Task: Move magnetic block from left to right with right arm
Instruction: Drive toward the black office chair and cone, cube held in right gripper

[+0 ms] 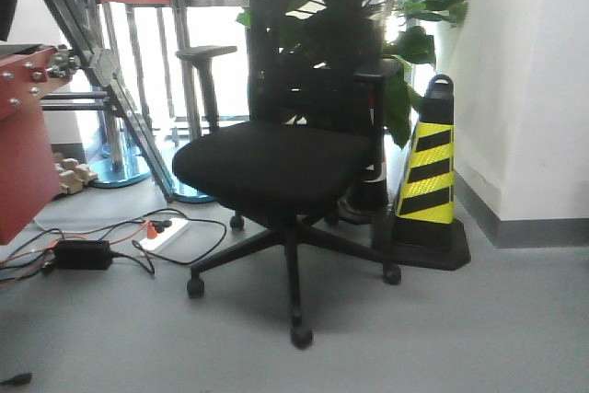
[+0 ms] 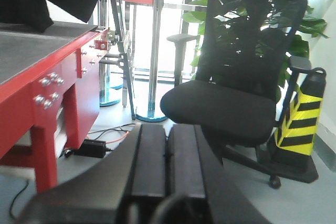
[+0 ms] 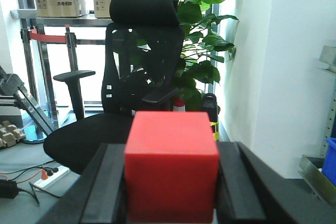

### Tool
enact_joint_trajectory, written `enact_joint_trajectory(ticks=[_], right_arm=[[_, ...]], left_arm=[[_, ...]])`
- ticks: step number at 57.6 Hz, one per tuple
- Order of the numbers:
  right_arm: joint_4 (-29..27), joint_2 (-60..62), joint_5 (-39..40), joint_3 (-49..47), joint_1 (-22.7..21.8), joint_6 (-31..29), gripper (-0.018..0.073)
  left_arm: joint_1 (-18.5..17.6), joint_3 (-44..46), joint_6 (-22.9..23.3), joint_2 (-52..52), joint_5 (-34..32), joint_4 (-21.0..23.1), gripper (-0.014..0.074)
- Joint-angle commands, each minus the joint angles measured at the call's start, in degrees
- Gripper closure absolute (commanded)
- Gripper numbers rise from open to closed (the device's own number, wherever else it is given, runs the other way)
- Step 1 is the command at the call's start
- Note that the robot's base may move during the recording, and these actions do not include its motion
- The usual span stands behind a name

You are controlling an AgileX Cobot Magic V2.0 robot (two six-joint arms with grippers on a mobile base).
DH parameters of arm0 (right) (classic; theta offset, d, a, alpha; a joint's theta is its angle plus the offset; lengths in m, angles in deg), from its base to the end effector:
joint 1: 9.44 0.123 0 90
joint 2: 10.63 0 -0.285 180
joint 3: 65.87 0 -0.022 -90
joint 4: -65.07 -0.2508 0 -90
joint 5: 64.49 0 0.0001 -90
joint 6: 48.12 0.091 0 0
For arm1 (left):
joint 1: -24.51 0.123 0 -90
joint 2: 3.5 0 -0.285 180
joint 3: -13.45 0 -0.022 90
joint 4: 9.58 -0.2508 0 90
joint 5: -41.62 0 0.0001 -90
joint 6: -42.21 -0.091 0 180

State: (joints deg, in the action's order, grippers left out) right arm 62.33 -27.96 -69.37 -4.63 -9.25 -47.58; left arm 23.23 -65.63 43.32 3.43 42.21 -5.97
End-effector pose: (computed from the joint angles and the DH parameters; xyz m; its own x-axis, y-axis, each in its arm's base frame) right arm 0.0598 0.0006 0.2894 0.1136 0.0574 -0.9919 -0.0139 0.9983 0.0562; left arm 0.0566 -0.0013 0.2021 0.0572 -0.0836 -0.9949 0.0278 0.9962 -0.0821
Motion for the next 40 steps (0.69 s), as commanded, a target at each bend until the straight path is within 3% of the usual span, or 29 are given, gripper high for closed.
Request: enact_joint_trajectory(ticks=[1, 40], right_arm=[[0.6, -0.6, 5.2, -1.7, -0.4, -0.5, 0.0265], [0.6, -0.6, 5.2, -1.7, -0.4, -0.5, 0.0265]], left_arm=[[0.0, -0.4, 0.2, -0.4, -5.3, 0.4, 0.0713], [0.0, -0.4, 0.2, -0.4, -5.3, 0.4, 0.0713]])
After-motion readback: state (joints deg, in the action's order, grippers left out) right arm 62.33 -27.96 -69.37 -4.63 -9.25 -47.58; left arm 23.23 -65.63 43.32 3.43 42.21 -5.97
